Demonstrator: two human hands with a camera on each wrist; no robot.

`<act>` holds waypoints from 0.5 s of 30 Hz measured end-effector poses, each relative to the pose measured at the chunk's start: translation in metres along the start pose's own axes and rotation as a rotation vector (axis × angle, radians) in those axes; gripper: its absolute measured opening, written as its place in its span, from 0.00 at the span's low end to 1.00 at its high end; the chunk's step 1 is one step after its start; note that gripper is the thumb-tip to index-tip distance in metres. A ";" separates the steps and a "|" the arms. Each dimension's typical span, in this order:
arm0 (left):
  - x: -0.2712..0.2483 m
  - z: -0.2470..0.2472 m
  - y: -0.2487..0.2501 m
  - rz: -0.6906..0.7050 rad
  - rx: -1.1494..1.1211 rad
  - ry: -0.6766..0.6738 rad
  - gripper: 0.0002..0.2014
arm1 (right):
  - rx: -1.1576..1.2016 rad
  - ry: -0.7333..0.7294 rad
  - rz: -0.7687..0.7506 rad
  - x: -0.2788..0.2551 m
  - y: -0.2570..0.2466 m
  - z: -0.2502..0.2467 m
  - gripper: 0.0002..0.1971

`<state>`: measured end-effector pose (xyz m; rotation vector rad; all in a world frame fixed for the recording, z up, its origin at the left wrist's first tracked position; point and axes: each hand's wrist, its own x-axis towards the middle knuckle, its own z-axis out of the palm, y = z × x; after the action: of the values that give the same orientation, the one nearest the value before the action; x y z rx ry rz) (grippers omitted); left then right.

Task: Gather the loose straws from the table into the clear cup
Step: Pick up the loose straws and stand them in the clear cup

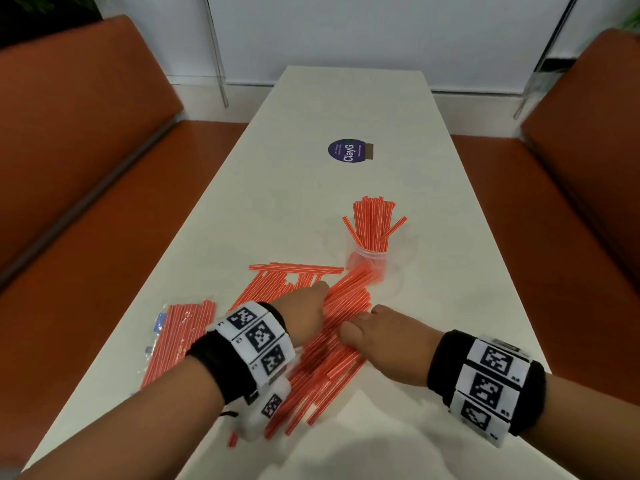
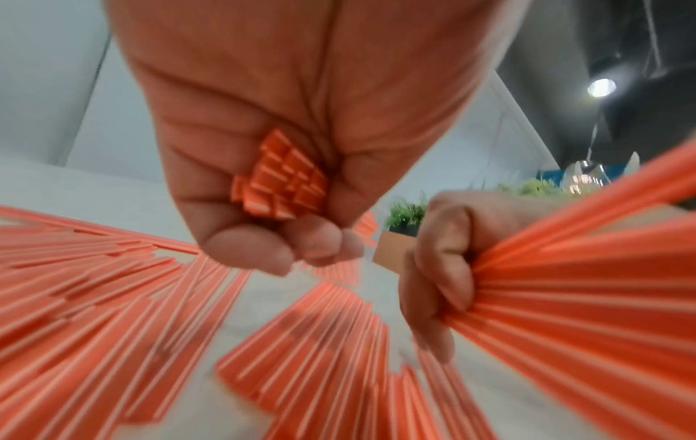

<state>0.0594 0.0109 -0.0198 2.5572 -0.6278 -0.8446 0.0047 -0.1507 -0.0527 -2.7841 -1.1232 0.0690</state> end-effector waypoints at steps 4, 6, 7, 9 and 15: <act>0.001 -0.014 -0.002 0.048 -0.259 0.048 0.05 | -0.012 0.003 0.034 -0.006 0.008 -0.001 0.08; 0.004 -0.020 -0.001 0.067 -0.422 0.116 0.07 | -0.024 0.068 0.043 -0.009 0.011 -0.002 0.08; 0.005 -0.023 0.001 0.077 -0.498 0.151 0.09 | -0.017 0.091 0.063 -0.010 0.013 -0.004 0.06; 0.008 -0.028 0.004 0.095 -0.613 0.244 0.11 | 0.023 0.186 0.142 -0.013 0.018 -0.009 0.10; 0.024 -0.033 0.014 0.103 -0.880 0.377 0.17 | 0.746 0.675 0.658 0.005 0.022 -0.052 0.20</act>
<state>0.0932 -0.0068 0.0004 1.7797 -0.1899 -0.4311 0.0287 -0.1689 -0.0040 -2.0887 0.0205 -0.2969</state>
